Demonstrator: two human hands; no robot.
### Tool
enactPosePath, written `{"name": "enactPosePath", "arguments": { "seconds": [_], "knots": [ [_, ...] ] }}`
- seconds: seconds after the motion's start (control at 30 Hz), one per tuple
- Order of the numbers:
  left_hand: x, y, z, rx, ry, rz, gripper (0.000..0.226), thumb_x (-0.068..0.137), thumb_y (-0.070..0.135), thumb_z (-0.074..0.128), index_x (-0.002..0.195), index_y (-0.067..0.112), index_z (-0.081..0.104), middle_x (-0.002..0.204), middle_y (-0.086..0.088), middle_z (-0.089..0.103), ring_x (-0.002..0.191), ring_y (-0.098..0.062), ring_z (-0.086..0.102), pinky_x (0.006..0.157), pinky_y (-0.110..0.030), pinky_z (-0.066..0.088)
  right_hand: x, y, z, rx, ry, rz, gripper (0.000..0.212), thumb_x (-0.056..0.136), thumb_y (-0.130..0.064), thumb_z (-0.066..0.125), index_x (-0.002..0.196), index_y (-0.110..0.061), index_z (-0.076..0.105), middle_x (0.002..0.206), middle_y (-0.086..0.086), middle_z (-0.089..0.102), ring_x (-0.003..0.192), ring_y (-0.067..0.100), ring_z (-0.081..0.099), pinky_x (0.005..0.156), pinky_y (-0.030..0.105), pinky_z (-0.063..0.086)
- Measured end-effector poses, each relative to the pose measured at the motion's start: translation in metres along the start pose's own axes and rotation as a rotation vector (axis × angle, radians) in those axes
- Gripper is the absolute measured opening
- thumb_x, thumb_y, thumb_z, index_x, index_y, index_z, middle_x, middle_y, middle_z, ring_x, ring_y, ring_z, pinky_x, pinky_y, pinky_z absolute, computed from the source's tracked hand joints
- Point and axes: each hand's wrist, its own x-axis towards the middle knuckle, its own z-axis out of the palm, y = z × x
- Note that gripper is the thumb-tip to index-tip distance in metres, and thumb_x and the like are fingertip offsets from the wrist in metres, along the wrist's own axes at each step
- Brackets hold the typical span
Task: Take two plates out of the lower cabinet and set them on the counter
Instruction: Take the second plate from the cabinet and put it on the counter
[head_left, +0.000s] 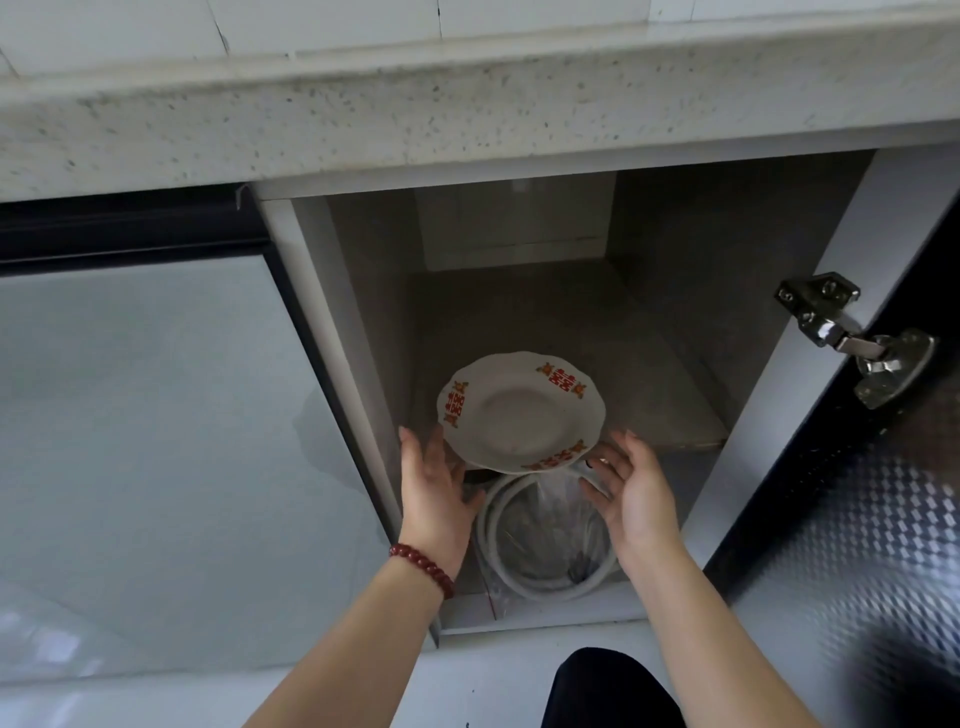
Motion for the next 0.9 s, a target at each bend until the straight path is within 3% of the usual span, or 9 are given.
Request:
{"name": "enactPosePath", "arguments": {
  "seconds": [0.1,0.3,0.4,0.47,0.53,0.67,0.8,0.9],
  "knots": [
    [-0.001,0.002,-0.001,-0.083,-0.031,-0.047,0.075,0.084,0.071,0.017,0.144,0.026,0.029,0.147,-0.005,0.039,0.136,-0.023,0.032,0.104,-0.046,0.026,0.001,0.0,0.001,0.018,-0.041,-0.012,0.029,0.099,-0.036,0.035,0.119,-0.024,0.052,0.109,-0.003,0.064,0.105,0.014,0.059,0.079,0.032,0.046],
    [-0.014,-0.011,-0.006,-0.055,-0.122,-0.103,0.073,0.082,0.073,0.021,0.14,0.03,0.033,0.143,-0.005,0.042,0.106,-0.018,0.053,0.098,-0.044,0.033,0.011,-0.008,-0.01,0.065,-0.009,-0.025,0.033,0.097,-0.039,0.038,0.12,-0.023,0.054,0.11,-0.001,0.065,0.103,0.014,0.06,0.089,0.039,0.047],
    [-0.011,-0.015,-0.009,-0.034,-0.078,-0.118,0.062,0.083,0.072,0.021,0.123,0.031,0.047,0.141,-0.005,0.044,0.109,-0.018,0.053,0.095,-0.046,0.036,0.016,-0.01,-0.019,0.078,0.005,-0.031,0.032,0.096,-0.041,0.038,0.118,-0.025,0.054,0.106,-0.001,0.066,0.1,0.013,0.061,0.076,0.034,0.048],
    [-0.005,-0.011,-0.008,-0.051,-0.011,-0.124,0.068,0.085,0.07,0.02,0.136,0.028,0.039,0.147,-0.005,0.037,0.127,-0.023,0.042,0.102,-0.05,0.031,0.017,-0.01,-0.022,0.078,0.004,-0.028,0.034,0.096,-0.042,0.039,0.122,-0.025,0.052,0.107,-0.001,0.065,0.101,0.013,0.06,0.075,0.033,0.047],
    [0.002,-0.006,-0.005,-0.088,0.006,-0.127,0.075,0.085,0.07,0.018,0.144,0.025,0.029,0.149,-0.006,0.036,0.134,-0.024,0.034,0.102,-0.048,0.029,0.019,-0.009,-0.021,0.076,-0.008,-0.011,0.036,0.096,-0.041,0.039,0.125,-0.023,0.05,0.109,0.0,0.064,0.105,0.017,0.059,0.084,0.037,0.048],
    [0.005,-0.003,-0.004,-0.131,-0.028,-0.136,0.079,0.082,0.074,0.021,0.142,0.024,0.032,0.129,-0.006,0.053,0.108,-0.022,0.052,0.082,-0.041,0.043,0.02,-0.011,-0.02,0.074,-0.015,-0.007,0.03,0.096,-0.041,0.039,0.118,-0.025,0.052,0.11,0.001,0.064,0.108,0.02,0.058,0.097,0.045,0.044],
    [0.003,-0.011,-0.011,-0.091,-0.056,-0.171,0.077,0.081,0.075,0.022,0.141,0.026,0.033,0.121,-0.007,0.056,0.104,-0.023,0.056,0.088,-0.046,0.041,0.022,-0.013,-0.028,0.056,0.022,-0.049,0.03,0.096,-0.04,0.039,0.118,-0.026,0.053,0.109,-0.002,0.064,0.102,0.015,0.06,0.081,0.036,0.048],
    [0.011,-0.008,-0.009,-0.05,-0.033,-0.169,0.076,0.083,0.073,0.022,0.141,0.026,0.033,0.127,-0.006,0.053,0.105,-0.022,0.055,0.076,-0.042,0.045,0.023,-0.012,-0.03,0.055,0.037,-0.042,0.036,0.096,-0.039,0.039,0.127,-0.023,0.05,0.114,-0.001,0.061,0.105,0.016,0.059,0.08,0.035,0.047]
  ]
}}
